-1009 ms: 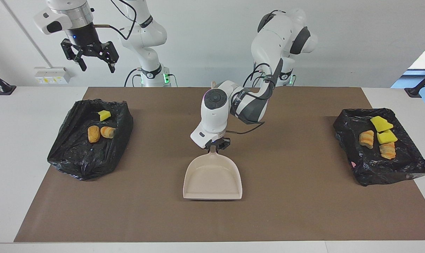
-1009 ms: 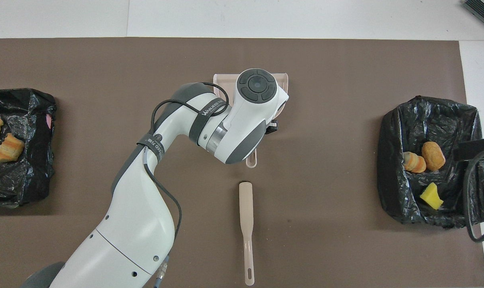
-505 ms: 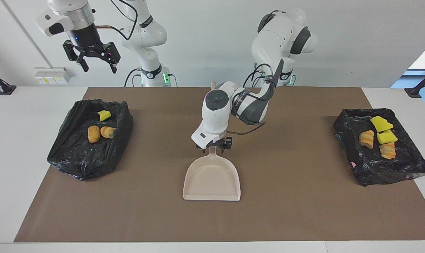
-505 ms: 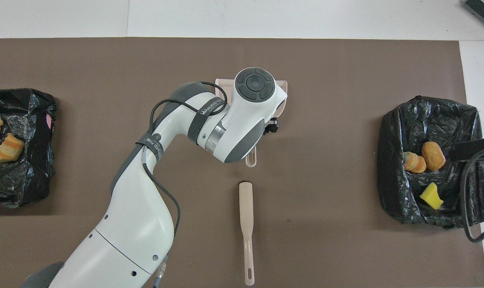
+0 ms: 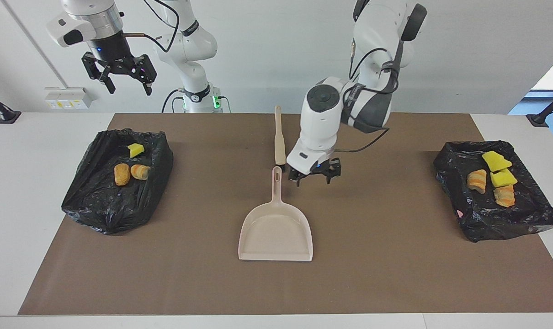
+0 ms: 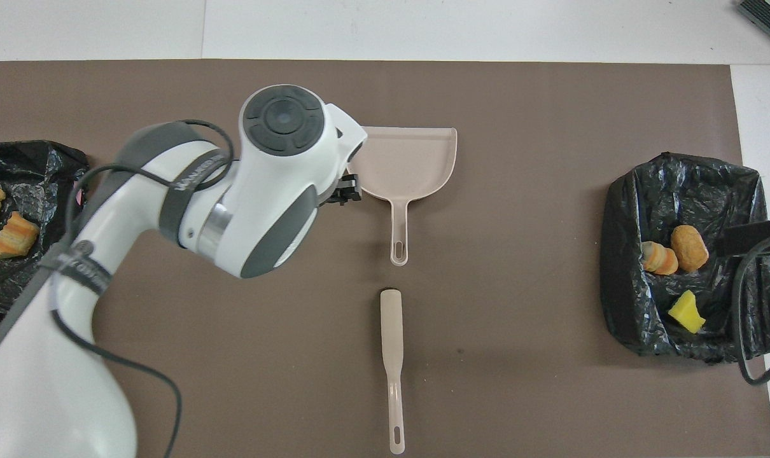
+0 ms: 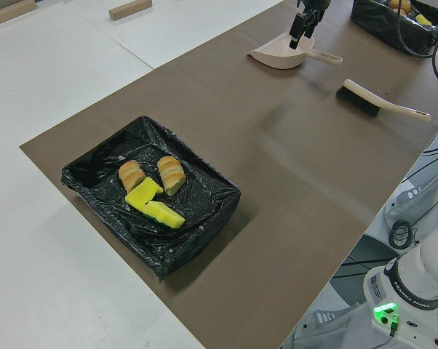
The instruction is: Sweep and dump trash in bin
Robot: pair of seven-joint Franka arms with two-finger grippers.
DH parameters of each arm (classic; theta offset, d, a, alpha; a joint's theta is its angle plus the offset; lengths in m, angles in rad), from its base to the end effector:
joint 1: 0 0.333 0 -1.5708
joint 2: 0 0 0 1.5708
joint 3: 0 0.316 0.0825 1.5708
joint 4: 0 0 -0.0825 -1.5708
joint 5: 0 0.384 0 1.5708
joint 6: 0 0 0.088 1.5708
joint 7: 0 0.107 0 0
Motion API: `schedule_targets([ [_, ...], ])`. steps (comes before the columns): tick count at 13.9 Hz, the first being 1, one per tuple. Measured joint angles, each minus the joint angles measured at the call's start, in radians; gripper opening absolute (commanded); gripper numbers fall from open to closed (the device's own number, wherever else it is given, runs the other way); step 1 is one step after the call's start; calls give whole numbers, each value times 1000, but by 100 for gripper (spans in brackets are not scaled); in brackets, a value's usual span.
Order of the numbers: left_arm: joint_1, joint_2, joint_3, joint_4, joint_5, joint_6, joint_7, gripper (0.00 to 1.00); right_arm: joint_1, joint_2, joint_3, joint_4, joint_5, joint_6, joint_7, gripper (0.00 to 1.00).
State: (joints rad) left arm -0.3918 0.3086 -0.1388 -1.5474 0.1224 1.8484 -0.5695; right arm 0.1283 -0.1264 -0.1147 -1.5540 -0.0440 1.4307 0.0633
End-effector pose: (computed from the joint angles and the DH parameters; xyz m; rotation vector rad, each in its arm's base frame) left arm 0.5733 -0.3134 0.4743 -3.0743 -0.0176 -0.0551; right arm 0.4990 -0.0031 0.6862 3.1114 -0.0856 0.0052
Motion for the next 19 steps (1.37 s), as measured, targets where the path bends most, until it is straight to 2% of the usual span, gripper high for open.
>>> schedule_targets([
  [2,102,-139,1,-103,-1,-6,143,100,0,0,0,0,0,0,0,100],
  [4,181,-247,2,-155,-7,-49,250,100,0,0,0,0,1,0,0,100],
  [6,217,-319,4,-172,-17,-96,320,100,0,0,0,0,1,0,0,100],
  [9,276,-386,6,-161,-74,-170,450,100,0,0,0,1,1,0,0,100],
  [11,328,-402,9,-100,-91,-256,559,100,0,0,0,1,1,0,0,100],
  [14,366,-389,14,2,-95,-363,623,100,0,0,1,1,0,1,0,100],
  [17,371,-325,13,98,-96,-411,629,100,-3,14,0,12,0,-11,0,100],
  [19,374,-301,14,119,-96,-413,629,100,-5,28,-2,21,1,-9,0,100],
])
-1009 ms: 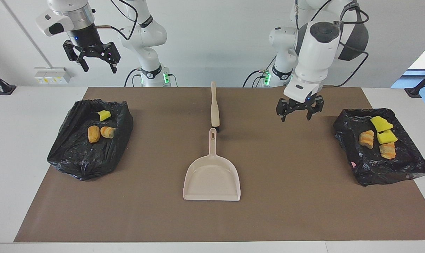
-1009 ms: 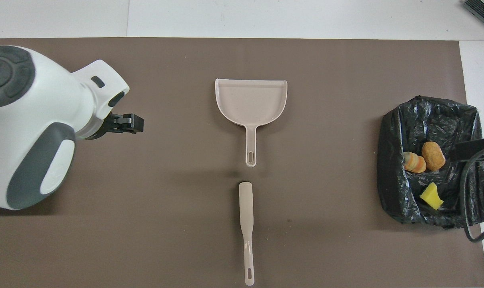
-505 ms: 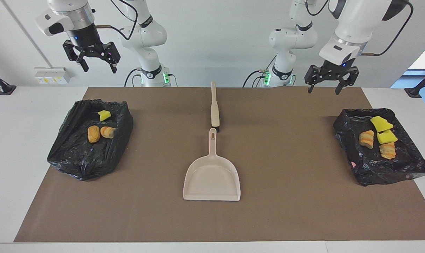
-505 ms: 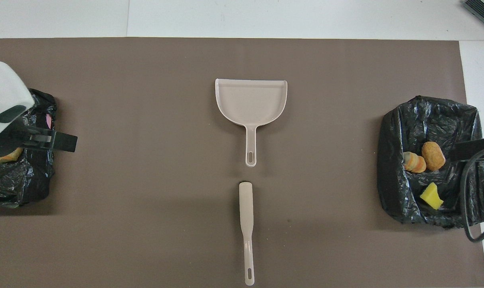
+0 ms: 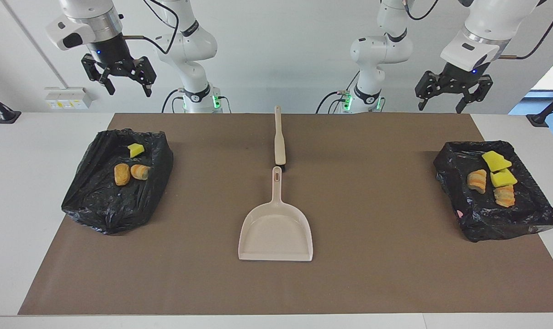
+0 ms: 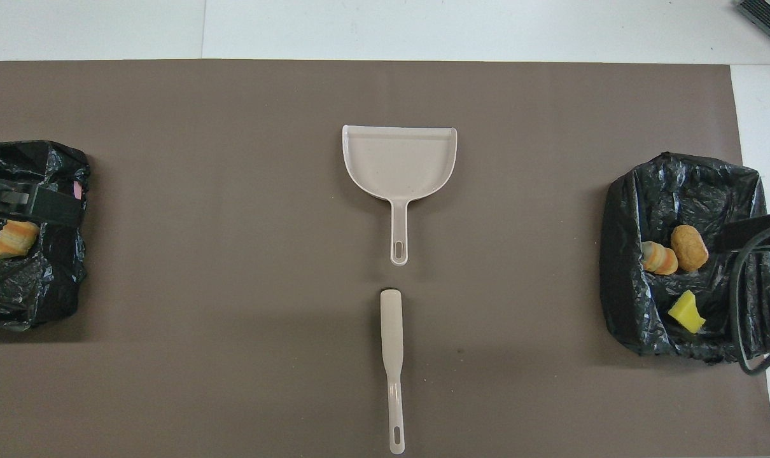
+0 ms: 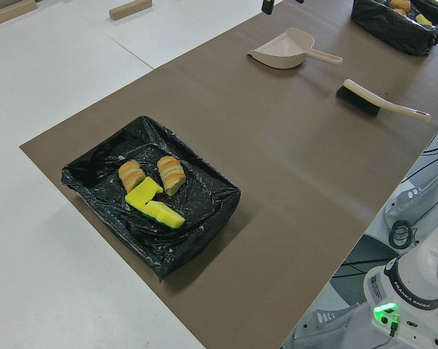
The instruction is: Sweep and dump trash in bin
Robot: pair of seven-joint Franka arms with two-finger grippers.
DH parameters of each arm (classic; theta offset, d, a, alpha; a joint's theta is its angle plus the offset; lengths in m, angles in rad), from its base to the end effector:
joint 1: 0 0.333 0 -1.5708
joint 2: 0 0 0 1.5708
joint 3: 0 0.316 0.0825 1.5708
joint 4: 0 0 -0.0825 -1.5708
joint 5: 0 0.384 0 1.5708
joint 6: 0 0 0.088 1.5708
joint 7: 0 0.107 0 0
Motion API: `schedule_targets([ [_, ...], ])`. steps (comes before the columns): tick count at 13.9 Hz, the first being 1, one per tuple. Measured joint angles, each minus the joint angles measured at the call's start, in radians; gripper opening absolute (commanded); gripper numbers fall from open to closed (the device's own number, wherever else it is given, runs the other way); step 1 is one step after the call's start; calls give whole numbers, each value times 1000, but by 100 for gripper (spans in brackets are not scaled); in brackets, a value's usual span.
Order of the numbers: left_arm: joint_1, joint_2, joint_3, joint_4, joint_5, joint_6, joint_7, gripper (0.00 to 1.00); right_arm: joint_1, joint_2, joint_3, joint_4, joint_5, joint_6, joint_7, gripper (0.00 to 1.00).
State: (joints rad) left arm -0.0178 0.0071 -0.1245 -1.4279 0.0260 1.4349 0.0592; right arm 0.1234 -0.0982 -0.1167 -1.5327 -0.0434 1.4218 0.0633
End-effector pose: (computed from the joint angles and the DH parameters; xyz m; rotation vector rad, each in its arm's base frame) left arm 0.5370 -0.0735 0.6752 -3.1015 0.3080 -0.0015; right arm 0.5073 -0.0054 0.6811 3.1080 -0.0966 -0.0191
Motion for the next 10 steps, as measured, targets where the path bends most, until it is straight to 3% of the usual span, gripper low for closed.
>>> schedule_targets([
  [10,42,-40,7,-61,-10,-8,0,100,0,5,0,18,0,3,0,100],
])
